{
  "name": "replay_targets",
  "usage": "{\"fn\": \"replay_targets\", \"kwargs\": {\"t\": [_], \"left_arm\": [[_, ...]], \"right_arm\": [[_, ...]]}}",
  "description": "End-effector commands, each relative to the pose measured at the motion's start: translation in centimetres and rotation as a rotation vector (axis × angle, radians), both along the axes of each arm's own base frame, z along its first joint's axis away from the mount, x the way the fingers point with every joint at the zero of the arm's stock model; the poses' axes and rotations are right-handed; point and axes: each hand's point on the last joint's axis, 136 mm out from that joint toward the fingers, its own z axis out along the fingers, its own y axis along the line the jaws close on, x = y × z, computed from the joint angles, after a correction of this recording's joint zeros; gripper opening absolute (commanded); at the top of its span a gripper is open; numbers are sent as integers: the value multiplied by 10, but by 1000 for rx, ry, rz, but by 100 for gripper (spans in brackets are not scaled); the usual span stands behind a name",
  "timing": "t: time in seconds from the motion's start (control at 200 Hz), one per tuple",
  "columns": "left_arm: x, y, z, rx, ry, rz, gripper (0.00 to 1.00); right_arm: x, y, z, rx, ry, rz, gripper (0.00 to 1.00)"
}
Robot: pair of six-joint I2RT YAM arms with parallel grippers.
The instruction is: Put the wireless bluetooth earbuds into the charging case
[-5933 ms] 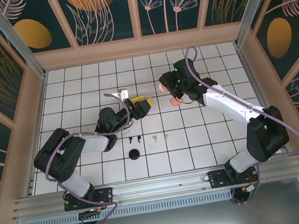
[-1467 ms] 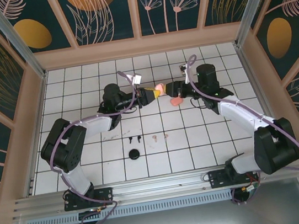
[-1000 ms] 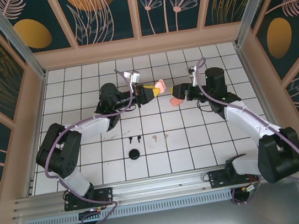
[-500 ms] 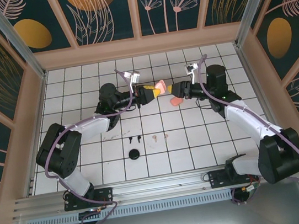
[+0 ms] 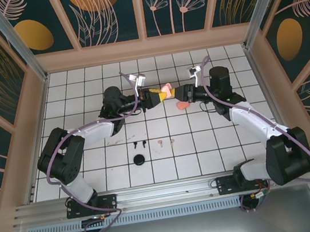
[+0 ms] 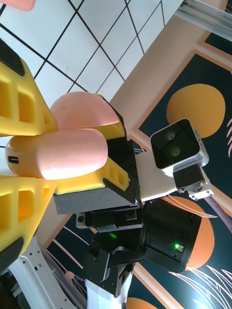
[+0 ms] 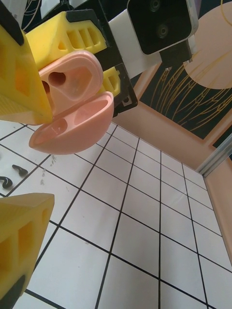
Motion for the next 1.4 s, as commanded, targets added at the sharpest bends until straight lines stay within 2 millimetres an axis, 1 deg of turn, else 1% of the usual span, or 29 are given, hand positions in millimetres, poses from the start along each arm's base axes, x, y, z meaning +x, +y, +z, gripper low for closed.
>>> {"fn": "replay_targets", "kwargs": {"t": [0.0,0.175,0.3,0.56,0.601,0.646,0.711,0.756,0.836,0.941,1.006,1.031,1.056,1.061,1.081,1.191,1.301,1.391], "left_arm": [[-8,-1,13,-32,-47,-21,0],[-11,-3,14,-33,-50,-30,0],[-12,-4,12,-30,-45,-32,0],[-9,-6,11,-28,-37,-16,0],[-8,-7,10,-28,-34,-11,4],[-7,-7,11,-29,-31,-8,10],[-6,-7,11,-30,-28,-1,23],[-4,-7,10,-30,-24,10,30],[0,-6,8,-24,-19,38,49],[7,-2,6,28,-46,96,61],[10,1,6,80,-72,120,65],[10,1,4,111,-79,115,66],[8,2,-3,146,-78,108,68],[8,1,2,144,-90,106,68],[8,1,6,157,-112,100,69],[2,4,-4,287,-145,57,74],[-5,8,-13,388,-165,4,76],[-9,12,-20,448,-169,-26,76]], "right_arm": [[6,6,22,20,-65,11,40],[10,6,22,17,-64,-2,35],[10,7,22,18,-62,2,27],[7,9,24,9,-66,14,3],[6,9,24,8,-66,12,0],[6,9,25,7,-69,10,0],[6,8,27,4,-75,6,0],[7,7,27,-1,-76,-1,0],[9,4,26,-28,-80,-24,0],[14,-6,17,-113,-82,-77,0],[15,-13,10,-180,-87,-104,0],[16,-15,7,-208,-89,-113,0],[16,-18,4,-234,-90,-121,0],[16,-18,3,-239,-91,-121,0],[16,-20,1,-258,-94,-125,0],[15,-28,-13,-366,-106,-140,0],[13,-30,-24,-462,-135,-141,0],[10,-26,-31,-553,-190,-135,0]]}}
